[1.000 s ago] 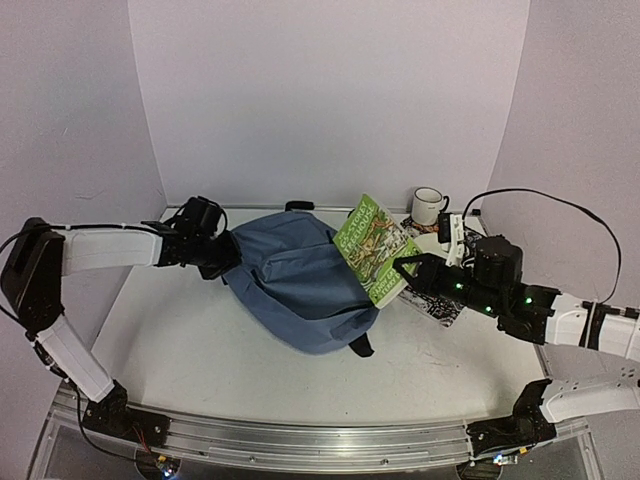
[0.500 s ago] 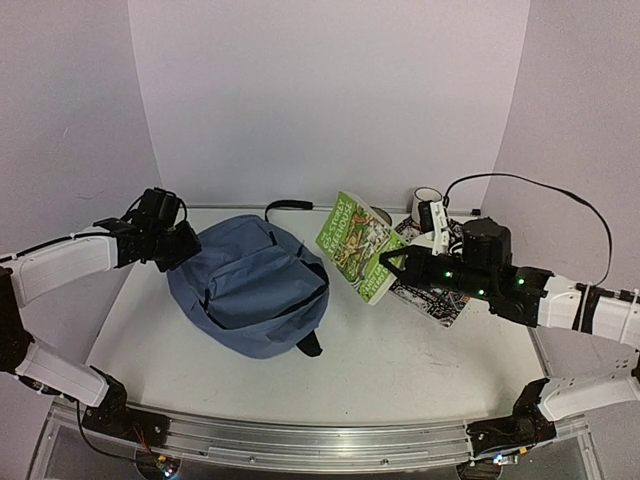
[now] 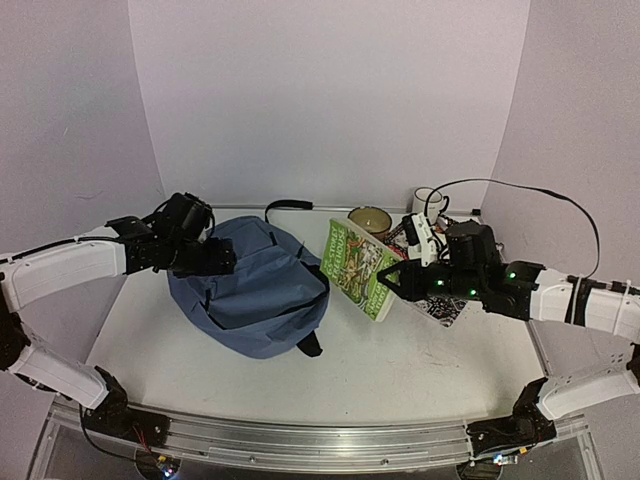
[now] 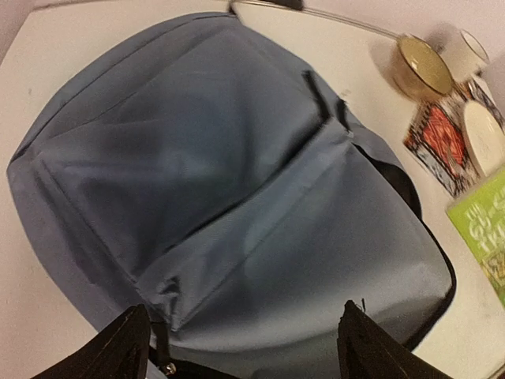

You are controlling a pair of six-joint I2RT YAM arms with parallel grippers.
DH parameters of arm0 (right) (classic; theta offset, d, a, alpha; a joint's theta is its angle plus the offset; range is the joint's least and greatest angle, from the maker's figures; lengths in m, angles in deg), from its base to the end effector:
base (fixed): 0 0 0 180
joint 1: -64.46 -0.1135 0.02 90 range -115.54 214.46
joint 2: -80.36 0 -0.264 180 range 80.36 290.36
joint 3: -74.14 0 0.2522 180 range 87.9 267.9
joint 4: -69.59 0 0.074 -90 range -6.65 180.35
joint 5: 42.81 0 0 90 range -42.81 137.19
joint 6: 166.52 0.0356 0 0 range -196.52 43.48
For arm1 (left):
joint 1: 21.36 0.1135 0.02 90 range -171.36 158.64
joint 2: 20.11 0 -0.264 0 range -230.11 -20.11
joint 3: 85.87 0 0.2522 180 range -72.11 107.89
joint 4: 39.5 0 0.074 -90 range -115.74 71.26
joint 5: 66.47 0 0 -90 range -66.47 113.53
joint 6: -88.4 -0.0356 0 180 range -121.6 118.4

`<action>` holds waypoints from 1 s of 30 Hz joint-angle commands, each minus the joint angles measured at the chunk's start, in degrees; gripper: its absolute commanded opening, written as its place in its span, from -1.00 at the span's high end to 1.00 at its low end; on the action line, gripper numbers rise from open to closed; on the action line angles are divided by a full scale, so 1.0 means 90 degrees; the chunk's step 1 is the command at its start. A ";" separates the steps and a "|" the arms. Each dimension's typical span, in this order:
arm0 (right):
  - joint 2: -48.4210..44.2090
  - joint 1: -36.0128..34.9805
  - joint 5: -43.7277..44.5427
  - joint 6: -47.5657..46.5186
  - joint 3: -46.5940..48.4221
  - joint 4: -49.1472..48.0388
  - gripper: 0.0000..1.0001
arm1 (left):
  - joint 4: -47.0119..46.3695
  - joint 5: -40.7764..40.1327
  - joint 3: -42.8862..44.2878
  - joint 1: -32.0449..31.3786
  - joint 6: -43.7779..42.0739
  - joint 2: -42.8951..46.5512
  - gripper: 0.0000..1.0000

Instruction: Pack the student bag

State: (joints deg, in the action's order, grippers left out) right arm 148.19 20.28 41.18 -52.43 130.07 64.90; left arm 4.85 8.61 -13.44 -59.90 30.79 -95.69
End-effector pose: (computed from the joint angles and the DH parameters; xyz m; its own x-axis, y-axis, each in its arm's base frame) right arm 0.1951 0.1948 0.2922 -0.3955 0.1817 -0.9003 -0.6640 0.6207 0.4169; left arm 0.2242 -0.1669 0.2754 -0.7366 -0.0750 -0.6722 0.0846 0.9758 -0.2016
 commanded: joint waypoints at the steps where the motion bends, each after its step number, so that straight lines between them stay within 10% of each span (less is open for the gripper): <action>1: -0.0381 -0.0022 0.0426 -0.0558 0.0536 -0.0145 1.00 | 0.0098 -0.0120 0.0620 -0.0814 -0.0953 -0.0195 -0.70; 11: -0.0674 -0.0022 0.0902 -0.0616 0.0358 0.0093 1.00 | 0.0126 -0.0739 0.1515 -0.2323 -0.2007 -0.1624 -0.76; 30: -0.1013 -0.0022 0.1211 -0.0607 0.0124 0.0282 1.00 | 0.0344 -0.0667 0.2487 -0.2492 -0.2564 -0.3182 -0.78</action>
State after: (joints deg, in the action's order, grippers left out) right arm 141.36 20.28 50.60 -57.30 130.78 72.67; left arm 6.51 2.04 6.01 -82.33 8.71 -123.16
